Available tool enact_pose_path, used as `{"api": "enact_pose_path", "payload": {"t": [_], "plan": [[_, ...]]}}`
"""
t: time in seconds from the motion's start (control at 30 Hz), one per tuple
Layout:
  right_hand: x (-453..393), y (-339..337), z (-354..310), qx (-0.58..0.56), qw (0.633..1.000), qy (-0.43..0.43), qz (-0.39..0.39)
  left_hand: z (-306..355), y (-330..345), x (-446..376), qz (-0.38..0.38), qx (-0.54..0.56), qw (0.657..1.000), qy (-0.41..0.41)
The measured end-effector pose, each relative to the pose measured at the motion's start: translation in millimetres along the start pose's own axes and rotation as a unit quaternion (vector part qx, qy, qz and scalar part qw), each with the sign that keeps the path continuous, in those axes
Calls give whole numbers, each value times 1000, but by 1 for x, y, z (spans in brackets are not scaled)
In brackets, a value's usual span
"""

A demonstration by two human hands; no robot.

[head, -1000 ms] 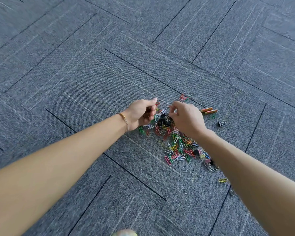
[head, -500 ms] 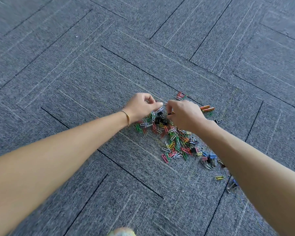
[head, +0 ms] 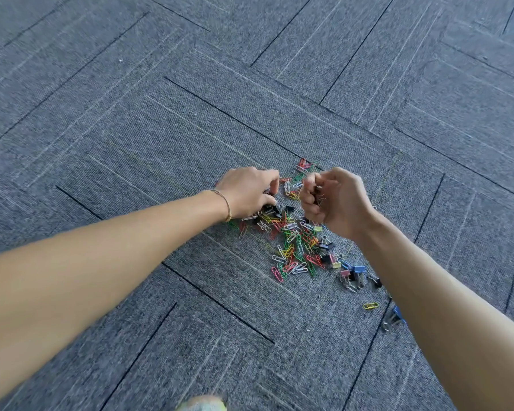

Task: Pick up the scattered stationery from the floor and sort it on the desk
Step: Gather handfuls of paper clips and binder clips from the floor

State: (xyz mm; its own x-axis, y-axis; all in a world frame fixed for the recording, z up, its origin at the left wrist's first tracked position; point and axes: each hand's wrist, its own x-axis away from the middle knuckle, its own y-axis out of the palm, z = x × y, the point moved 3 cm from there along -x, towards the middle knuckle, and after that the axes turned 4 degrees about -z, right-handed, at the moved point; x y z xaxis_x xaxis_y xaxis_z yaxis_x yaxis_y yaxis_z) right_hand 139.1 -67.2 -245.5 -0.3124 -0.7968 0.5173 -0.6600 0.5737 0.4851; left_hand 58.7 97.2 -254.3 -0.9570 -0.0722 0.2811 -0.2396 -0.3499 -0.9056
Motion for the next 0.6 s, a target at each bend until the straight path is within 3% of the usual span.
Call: {"api": "enact_pose_path", "payload": {"t": [0.13, 0.27, 0.3, 0.37, 0.4, 0.47, 0.53, 0.6], "plan": [[-4, -6, 3, 61, 994, 10, 91, 0, 1, 5, 31, -5, 999, 17], [-4, -1, 2, 238, 962, 17, 135, -3, -1, 10, 65, 137, 988, 3], [-5, 0, 1, 325, 932, 23, 156, -3, -2, 11, 70, 178, 982, -10], [-9, 1, 2, 521, 830, 38, 197, -5, -3, 13, 64, 285, 955, -59], [-11, 4, 3, 599, 772, 46, 209, -6, -3, 15, 49, 369, 924, -85], [-13, 9, 5, 689, 689, 52, 220, -8, -2, 19, -2, 569, 814, -119], [-14, 15, 6, 721, 656, 46, 221, -10, -2, 24, -45, 690, 710, -133], [-14, 20, 4, 739, 635, 43, 223, -14, -2, 27, -59, 727, 670, -138]]}}
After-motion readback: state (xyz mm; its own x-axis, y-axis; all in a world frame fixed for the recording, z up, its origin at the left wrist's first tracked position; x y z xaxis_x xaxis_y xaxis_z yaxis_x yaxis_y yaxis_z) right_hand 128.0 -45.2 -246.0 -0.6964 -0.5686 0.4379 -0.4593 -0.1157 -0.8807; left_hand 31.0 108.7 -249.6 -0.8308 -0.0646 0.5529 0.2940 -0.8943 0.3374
